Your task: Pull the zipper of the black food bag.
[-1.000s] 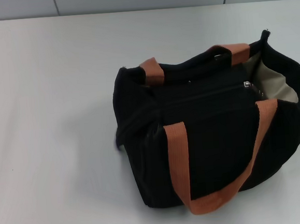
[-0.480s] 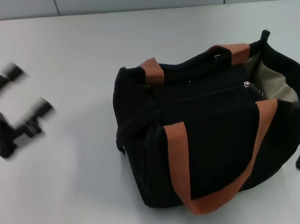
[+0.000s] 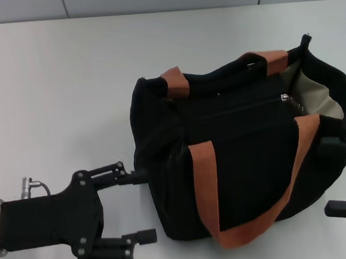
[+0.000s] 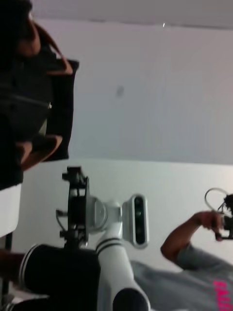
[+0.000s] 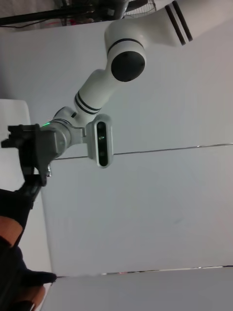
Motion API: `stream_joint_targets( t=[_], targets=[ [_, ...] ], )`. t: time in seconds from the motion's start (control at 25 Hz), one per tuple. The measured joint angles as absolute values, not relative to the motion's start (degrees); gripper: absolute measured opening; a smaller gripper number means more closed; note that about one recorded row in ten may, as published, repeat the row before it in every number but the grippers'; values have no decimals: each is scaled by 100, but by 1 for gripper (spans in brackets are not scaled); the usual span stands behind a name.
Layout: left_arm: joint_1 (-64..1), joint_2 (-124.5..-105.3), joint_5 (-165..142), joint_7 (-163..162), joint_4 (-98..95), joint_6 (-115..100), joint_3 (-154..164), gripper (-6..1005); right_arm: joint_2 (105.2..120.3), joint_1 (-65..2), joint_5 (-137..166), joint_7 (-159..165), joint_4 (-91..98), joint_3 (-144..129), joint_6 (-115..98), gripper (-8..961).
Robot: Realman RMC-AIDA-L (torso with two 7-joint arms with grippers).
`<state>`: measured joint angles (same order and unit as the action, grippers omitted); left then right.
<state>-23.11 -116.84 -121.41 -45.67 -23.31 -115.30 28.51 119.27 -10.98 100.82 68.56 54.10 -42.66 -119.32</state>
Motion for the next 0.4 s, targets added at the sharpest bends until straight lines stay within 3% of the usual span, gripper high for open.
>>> stream_joint_targets(
  t=[0.16,0.4],
  targets=[
    [-2334,-11809,-12081,-4591,-2532,-11532,3197,815,11926,-1121,10095,6747,5286,-4299,-11826,827],
    [-2344,-11835,-12076,-4542,-2545,-11528,3215,815,11928,-1167,10099,6638,5190,-4306,-11726,827]
  ],
)
